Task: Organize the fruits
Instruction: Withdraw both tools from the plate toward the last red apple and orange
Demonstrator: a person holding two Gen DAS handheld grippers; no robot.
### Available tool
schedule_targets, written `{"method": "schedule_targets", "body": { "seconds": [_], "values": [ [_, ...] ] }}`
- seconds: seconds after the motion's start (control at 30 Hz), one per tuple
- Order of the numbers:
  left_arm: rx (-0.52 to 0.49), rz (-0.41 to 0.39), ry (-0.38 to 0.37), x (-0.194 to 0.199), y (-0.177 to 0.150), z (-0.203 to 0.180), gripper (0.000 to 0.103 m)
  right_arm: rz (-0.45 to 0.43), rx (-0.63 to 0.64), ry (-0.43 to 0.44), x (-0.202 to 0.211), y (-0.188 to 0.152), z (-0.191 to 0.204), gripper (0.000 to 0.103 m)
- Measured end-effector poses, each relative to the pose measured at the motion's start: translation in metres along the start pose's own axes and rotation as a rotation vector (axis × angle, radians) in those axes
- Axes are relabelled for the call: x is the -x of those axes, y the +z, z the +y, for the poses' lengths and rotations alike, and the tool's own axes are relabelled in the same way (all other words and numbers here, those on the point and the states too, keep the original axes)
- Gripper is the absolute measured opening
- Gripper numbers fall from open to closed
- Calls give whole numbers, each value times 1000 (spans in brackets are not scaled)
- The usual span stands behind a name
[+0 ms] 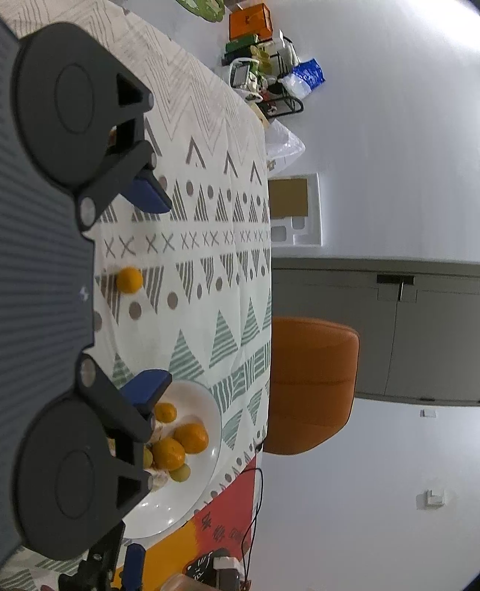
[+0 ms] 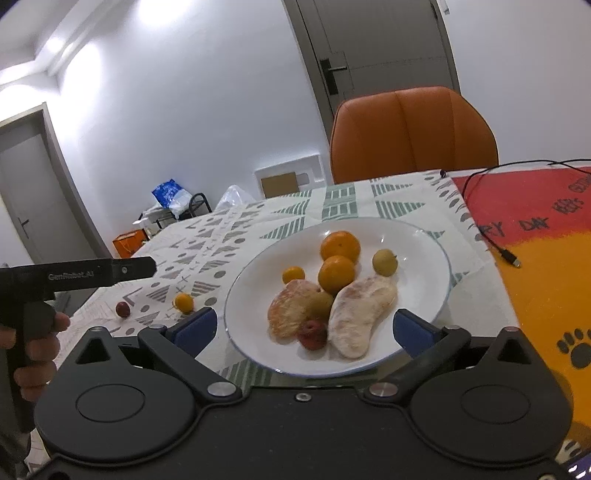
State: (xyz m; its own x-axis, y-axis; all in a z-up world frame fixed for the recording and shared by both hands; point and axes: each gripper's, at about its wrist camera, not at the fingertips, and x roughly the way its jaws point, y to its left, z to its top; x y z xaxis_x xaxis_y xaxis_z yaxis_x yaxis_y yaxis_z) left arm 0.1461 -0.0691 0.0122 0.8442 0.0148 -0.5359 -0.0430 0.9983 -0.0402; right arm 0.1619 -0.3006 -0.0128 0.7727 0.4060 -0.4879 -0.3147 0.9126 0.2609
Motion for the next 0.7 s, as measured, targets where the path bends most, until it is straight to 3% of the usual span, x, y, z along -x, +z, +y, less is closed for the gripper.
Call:
{"method": "schedule_targets", "body": {
  "seconds": [0.7],
  "values": [
    [123,-1,84,25,-27,86,91,33,37,-24,-17,-6,58,103]
  ]
}}
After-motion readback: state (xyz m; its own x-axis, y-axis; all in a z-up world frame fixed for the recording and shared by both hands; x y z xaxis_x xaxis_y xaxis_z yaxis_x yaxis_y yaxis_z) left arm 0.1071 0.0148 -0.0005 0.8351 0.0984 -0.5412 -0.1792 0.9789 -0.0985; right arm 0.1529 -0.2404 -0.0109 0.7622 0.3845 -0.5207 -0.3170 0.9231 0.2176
